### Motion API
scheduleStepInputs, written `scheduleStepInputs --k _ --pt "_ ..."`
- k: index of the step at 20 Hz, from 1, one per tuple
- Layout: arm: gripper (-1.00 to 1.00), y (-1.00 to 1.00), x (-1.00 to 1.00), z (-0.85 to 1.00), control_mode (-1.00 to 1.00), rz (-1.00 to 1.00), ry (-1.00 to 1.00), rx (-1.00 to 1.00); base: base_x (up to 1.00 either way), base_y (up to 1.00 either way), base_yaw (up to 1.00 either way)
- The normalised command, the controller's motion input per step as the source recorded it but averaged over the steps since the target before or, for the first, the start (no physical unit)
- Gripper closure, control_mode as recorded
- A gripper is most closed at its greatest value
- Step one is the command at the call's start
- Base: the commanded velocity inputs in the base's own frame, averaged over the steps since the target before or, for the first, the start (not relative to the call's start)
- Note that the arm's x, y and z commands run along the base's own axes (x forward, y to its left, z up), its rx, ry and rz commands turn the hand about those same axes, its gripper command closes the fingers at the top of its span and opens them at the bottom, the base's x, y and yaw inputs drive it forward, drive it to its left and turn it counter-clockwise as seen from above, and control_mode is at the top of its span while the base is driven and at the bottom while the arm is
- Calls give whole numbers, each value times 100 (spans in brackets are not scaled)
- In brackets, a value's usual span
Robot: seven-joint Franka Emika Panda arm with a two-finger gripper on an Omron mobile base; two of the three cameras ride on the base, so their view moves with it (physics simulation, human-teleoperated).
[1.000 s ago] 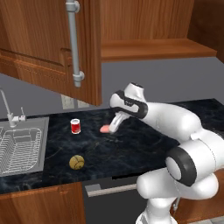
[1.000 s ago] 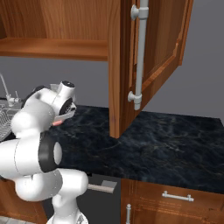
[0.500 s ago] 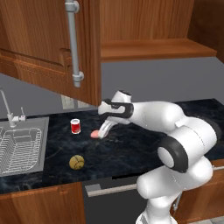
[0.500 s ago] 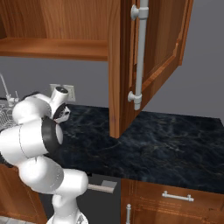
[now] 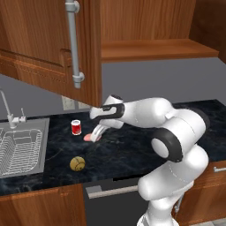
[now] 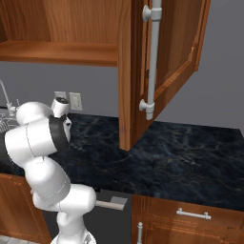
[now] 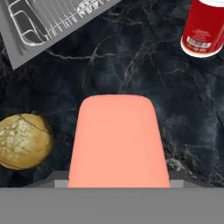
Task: Open the cabinet. Pick the bar soap and place it next to the sink. Then close the cabinet.
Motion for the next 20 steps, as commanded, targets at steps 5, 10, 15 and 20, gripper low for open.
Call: scheduleStepInputs --k 5,10,15,20 --pt "100 36 0 -3 -100 0 0 0 0 0 0" --pt "100 37 0 0 -100 0 0 0 0 0 0" --pt "100 29 4 -2 -100 0 0 0 0 0 0" --pt "100 24 9 -10 -100 0 0 0 0 0 0"
